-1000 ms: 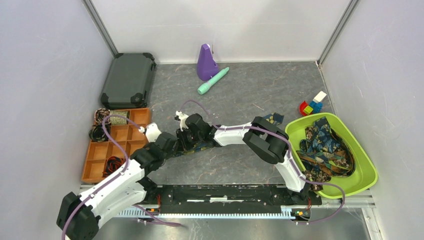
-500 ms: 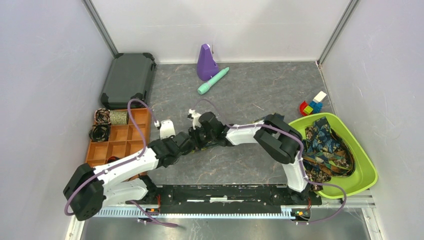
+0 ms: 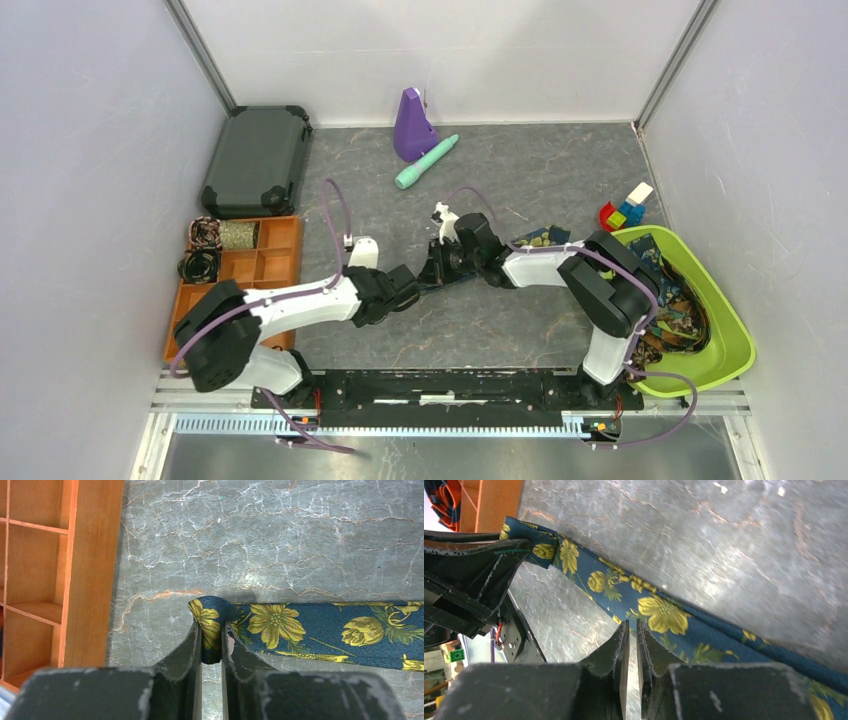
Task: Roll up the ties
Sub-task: Roll the tie at the center of the board.
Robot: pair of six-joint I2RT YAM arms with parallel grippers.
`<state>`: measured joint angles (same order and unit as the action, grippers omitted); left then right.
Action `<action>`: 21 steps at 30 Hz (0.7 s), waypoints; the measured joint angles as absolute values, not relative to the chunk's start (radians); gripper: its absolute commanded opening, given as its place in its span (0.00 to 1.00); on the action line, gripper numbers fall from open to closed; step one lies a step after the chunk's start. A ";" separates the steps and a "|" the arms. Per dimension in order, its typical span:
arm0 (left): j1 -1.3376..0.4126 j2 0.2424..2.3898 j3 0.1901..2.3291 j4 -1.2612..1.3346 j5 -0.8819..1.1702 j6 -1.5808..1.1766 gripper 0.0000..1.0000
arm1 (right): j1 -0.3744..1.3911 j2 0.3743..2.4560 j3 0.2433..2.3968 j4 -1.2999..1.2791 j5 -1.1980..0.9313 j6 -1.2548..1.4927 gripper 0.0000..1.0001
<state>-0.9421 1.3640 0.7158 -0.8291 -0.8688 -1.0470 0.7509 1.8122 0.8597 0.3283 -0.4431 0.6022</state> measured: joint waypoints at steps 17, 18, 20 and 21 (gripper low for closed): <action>-1.023 1.686 0.899 -0.927 -0.916 -1.054 0.02 | 0.591 1.634 0.675 0.342 -0.479 0.578 0.16; -1.028 1.703 0.909 -0.931 -0.916 -1.053 0.02 | 0.588 1.626 0.671 0.342 -0.482 0.576 0.16; -1.036 1.729 0.925 -0.937 -0.916 -1.053 0.02 | 0.580 1.615 0.665 0.343 -0.486 0.572 0.16; -1.040 1.743 0.934 -0.941 -0.917 -1.053 0.02 | 0.577 1.610 0.659 0.343 -0.489 0.570 0.16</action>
<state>-1.0397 1.7428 0.9337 -0.9405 -0.9169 -1.0531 0.5766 1.6100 0.6594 0.3428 -0.4889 0.5701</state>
